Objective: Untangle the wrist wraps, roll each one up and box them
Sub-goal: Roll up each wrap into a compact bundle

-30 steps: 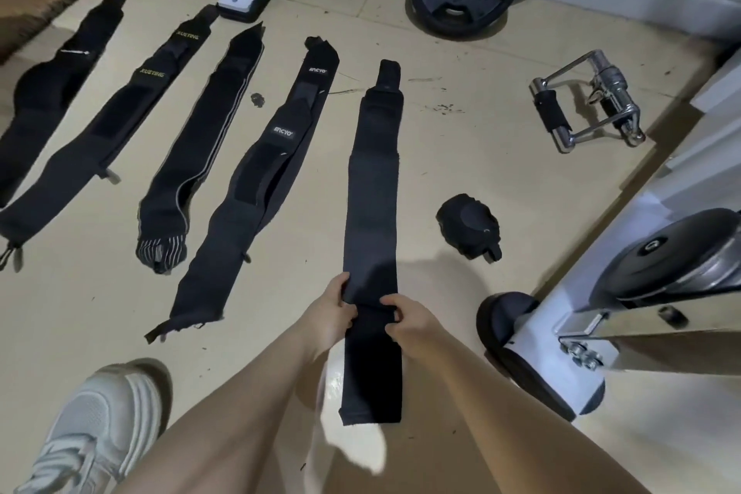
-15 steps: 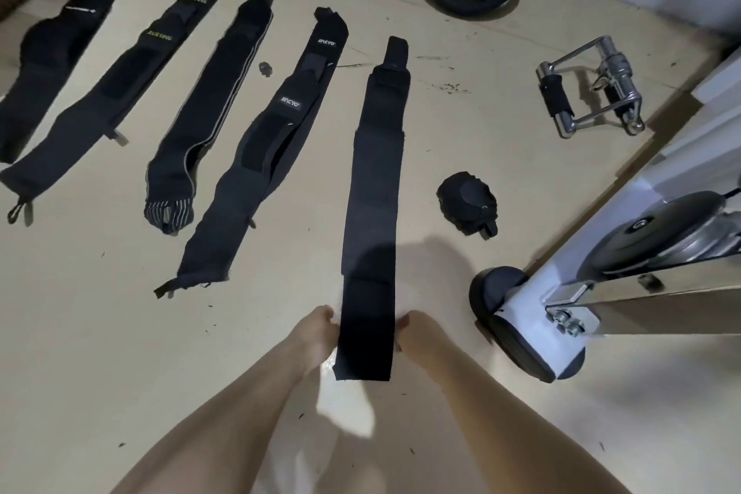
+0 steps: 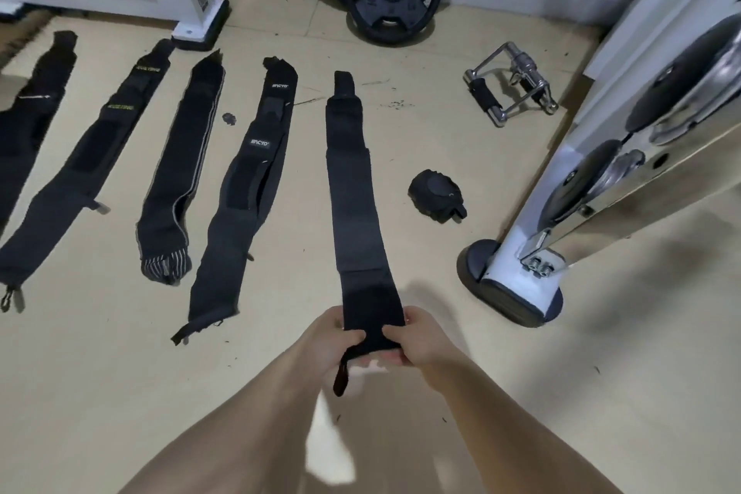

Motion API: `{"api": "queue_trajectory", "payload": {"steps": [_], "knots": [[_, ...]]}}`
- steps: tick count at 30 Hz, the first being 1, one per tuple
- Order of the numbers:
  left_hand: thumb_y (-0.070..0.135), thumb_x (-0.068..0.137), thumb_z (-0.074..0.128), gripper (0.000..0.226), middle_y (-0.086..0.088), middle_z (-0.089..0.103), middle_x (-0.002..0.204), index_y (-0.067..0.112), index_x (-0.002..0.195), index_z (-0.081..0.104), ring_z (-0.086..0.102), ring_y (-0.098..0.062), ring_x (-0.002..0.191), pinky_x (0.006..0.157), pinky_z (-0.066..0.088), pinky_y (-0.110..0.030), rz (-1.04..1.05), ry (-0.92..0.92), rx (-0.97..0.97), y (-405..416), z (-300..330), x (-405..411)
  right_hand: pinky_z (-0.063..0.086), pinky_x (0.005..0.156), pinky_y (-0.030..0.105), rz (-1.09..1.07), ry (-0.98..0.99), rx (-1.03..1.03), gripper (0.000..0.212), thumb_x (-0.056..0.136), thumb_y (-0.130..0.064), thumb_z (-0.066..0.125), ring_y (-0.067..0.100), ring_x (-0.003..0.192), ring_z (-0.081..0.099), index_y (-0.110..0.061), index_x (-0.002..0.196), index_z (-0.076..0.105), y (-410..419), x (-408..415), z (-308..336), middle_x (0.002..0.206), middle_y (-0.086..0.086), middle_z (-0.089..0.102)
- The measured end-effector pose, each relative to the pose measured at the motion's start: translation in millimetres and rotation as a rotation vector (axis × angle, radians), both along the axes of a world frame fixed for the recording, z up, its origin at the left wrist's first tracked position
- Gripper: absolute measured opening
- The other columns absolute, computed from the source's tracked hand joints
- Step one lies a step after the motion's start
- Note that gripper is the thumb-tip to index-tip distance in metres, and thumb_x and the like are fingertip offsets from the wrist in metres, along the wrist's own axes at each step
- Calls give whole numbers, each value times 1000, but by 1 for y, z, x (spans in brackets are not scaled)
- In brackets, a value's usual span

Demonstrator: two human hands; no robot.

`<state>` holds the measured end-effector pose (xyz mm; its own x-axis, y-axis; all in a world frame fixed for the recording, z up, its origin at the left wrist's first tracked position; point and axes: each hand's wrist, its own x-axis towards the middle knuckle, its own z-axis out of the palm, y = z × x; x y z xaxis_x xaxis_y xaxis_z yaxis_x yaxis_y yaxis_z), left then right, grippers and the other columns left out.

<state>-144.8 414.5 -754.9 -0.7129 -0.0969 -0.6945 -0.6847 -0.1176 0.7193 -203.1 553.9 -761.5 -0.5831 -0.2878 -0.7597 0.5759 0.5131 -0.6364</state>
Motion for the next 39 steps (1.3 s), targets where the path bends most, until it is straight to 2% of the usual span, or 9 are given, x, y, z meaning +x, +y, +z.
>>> {"api": "queue_trajectory", "payload": {"steps": [3, 6, 10, 14, 19, 22, 25, 35, 39], "knots": [[-7, 94, 44, 17, -18, 69, 89, 4, 98, 56, 65, -37, 67, 69, 55, -44, 27, -39, -20, -12, 2, 5, 54, 72, 42, -64, 66, -80, 52, 93, -3, 48, 29, 79, 64, -25, 136, 28, -12, 17, 11, 112, 8, 59], [0, 94, 51, 11, -11, 58, 73, 8, 90, 45, 53, -22, 45, 55, 46, -34, 56, -108, -72, -26, 6, 9, 54, 75, 46, -74, 138, -164, 31, 91, -4, 51, 23, 74, 56, -25, 113, 46, -21, 33, 17, 96, 10, 59], [5, 93, 51, 11, -12, 53, 60, -1, 84, 53, 49, -21, 46, 53, 44, -29, 113, -236, 44, -44, 9, 13, 49, 62, 14, -47, 123, -230, 30, 87, -5, 64, 5, 73, 63, -11, 115, 57, -22, 44, 26, 94, -2, 62], [7, 96, 41, 20, -12, 57, 56, 0, 81, 52, 51, -19, 43, 44, 42, -23, 177, -350, 224, -49, 10, 20, 46, 65, 25, -46, 171, -205, 10, 89, -14, 63, 14, 66, 56, -10, 82, 68, -28, 48, 24, 75, 8, 60], [8, 96, 34, 28, -21, 72, 96, 0, 109, 57, 72, -29, 86, 84, 54, -38, 260, -324, 329, -42, 6, 26, 48, 57, 30, -107, 219, -100, 12, 89, -12, 62, 10, 48, 47, -9, 78, 59, -38, 52, 15, 66, 7, 54], [20, 99, 43, 24, -20, 69, 107, 6, 115, 55, 72, -33, 83, 84, 54, -39, 276, -267, 413, -38, 8, 27, 42, 43, 23, -108, 291, -58, 16, 86, -5, 61, 9, 39, 46, -13, 83, 47, -42, 47, 14, 63, 3, 51], [2, 97, 40, 23, -25, 66, 108, -1, 117, 53, 72, -34, 78, 67, 60, -37, 307, -264, 434, -42, 10, 25, 39, 39, 21, 12, 340, -33, 20, 88, -9, 62, 6, 35, 45, -11, 75, 47, -47, 40, 15, 58, 2, 49], [-10, 94, 32, 21, -23, 66, 81, -4, 91, 52, 68, -21, 51, 65, 56, -37, 285, -325, 329, -59, 15, 19, 43, 59, 19, 111, 184, -139, 5, 91, -13, 61, 14, 68, 48, -11, 86, 63, -39, 33, 16, 70, -1, 52], [6, 97, 42, 18, -18, 72, 97, 1, 108, 55, 72, -26, 80, 76, 58, -39, 150, -361, 285, -59, 10, 19, 45, 60, 24, -23, 99, -85, 8, 85, -11, 64, 19, 68, 54, -6, 80, 62, -43, 30, 15, 72, 7, 58]]}}
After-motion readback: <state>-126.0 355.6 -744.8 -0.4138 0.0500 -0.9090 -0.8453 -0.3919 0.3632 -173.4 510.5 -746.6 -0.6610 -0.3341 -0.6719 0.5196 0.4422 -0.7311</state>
